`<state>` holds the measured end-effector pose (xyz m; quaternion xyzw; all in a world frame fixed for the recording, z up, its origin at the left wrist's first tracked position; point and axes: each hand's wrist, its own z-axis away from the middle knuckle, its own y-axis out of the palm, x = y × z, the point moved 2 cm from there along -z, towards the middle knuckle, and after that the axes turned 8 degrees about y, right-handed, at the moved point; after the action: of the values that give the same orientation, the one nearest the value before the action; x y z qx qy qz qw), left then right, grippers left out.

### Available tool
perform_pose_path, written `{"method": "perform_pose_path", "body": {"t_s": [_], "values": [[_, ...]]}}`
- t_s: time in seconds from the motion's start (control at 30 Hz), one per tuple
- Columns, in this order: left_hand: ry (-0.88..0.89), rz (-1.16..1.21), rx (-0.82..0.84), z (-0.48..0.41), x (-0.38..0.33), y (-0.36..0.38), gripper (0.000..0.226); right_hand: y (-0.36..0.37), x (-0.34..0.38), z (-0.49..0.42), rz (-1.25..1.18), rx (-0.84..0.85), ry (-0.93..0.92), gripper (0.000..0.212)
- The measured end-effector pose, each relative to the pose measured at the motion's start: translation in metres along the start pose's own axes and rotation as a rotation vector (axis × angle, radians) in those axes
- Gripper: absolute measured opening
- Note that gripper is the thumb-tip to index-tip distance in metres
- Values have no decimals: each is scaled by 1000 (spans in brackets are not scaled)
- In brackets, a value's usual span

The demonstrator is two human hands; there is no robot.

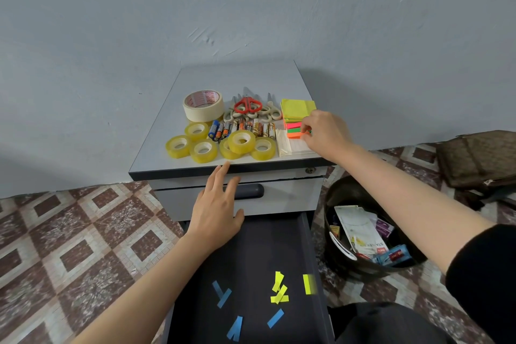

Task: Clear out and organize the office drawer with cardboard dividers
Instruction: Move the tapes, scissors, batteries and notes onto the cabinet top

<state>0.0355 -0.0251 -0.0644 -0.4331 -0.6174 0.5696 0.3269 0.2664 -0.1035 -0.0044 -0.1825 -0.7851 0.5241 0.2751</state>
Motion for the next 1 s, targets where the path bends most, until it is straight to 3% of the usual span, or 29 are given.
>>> {"method": "perform_pose_path", "body": {"t_s": [0.33, 0.57, 0.8, 1.0], "values": [[-5, 55, 24, 3, 2, -4, 57, -3, 16, 34, -146, -46, 8, 15], [-73, 195, -52, 42, 19, 2, 13, 21, 52, 119, -346, 117, -38, 9], [-143, 232, 123, 106, 44, 45, 15, 82, 69, 183, -391, 301, 31, 9], [-194, 277, 258, 130, 61, 86, 17, 107, 69, 184, -395, 386, 76, 10]]}}
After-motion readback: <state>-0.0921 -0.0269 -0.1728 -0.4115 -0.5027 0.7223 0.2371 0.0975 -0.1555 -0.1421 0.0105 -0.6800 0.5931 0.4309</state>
